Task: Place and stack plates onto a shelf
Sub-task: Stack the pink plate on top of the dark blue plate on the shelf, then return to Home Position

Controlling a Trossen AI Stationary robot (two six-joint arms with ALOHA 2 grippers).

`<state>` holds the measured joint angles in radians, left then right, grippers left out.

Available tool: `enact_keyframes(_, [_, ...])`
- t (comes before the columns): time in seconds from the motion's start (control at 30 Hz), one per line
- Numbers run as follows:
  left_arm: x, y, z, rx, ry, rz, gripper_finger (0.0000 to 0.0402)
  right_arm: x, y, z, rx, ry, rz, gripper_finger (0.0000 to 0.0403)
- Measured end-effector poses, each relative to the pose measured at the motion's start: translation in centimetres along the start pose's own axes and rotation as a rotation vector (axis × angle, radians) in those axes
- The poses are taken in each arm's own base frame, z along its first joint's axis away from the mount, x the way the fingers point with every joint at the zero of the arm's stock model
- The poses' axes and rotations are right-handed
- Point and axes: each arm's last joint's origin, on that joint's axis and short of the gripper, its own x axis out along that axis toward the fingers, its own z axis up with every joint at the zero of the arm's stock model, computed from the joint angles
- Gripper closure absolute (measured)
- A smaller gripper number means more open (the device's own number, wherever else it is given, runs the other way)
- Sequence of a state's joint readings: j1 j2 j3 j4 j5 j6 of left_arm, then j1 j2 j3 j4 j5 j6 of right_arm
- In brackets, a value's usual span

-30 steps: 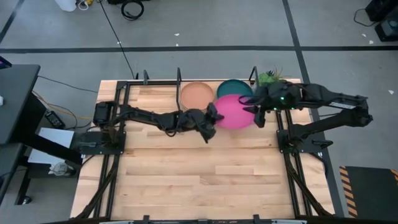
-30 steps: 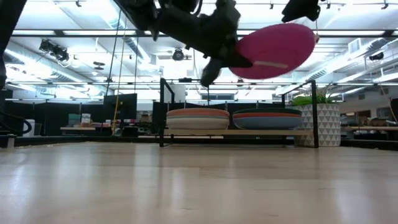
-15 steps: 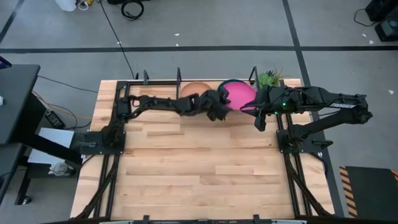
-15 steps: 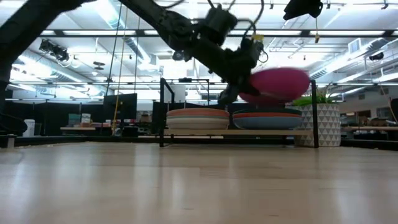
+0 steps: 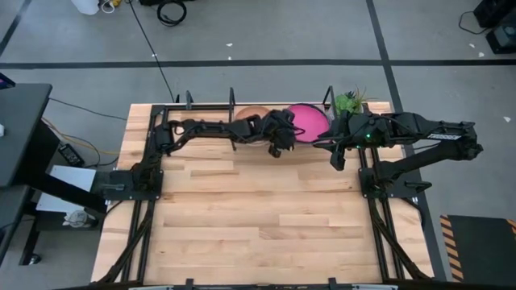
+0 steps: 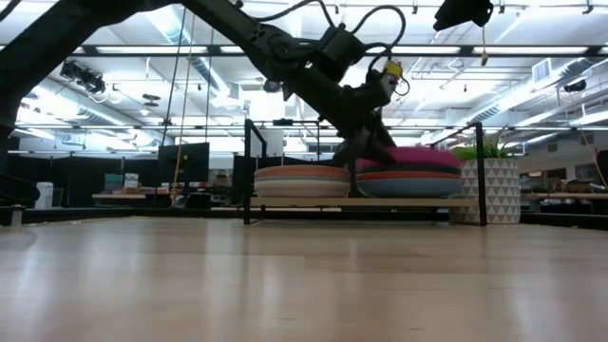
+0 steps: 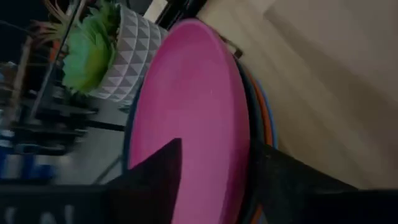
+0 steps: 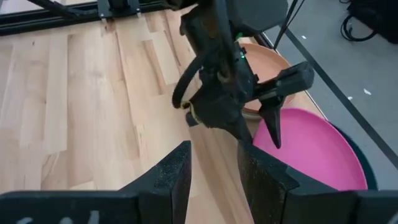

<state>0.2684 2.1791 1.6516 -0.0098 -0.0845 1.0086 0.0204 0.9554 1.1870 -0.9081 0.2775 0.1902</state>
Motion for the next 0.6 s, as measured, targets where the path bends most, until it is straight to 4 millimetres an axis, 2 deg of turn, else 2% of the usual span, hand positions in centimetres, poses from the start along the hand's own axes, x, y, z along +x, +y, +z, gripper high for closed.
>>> enact_keyframes(0.13, [-0.8,0.5,0.2,-0.097,-0.05,-0.054,0.0191,0.0,0.0,0.0,0.0,-0.002,-0.008,0.0266])
enact_keyframes(0.27, [-1.9,1.6,0.3,-0.185,-0.123,-0.091,0.0188,0.0,0.0,0.0,0.001,-0.005,-0.009,0.0266])
enact_keyframes(0.37, [-2.5,2.5,-0.3,-0.28,-0.165,-0.134,0.0188,0.0,0.0,0.0,0.008,-0.003,-0.008,0.0266])
enact_keyframes(0.5, [-2.5,3.2,-1.5,-0.379,-0.159,-0.138,0.0196,0.0,0.0,0.0,0.009,-0.002,-0.003,0.0266])
enact_keyframes(0.6, [-1.8,2.8,-1.8,-0.381,-0.144,-0.127,0.0207,0.0,0.0,0.0,0.009,-0.003,-0.002,0.0266])
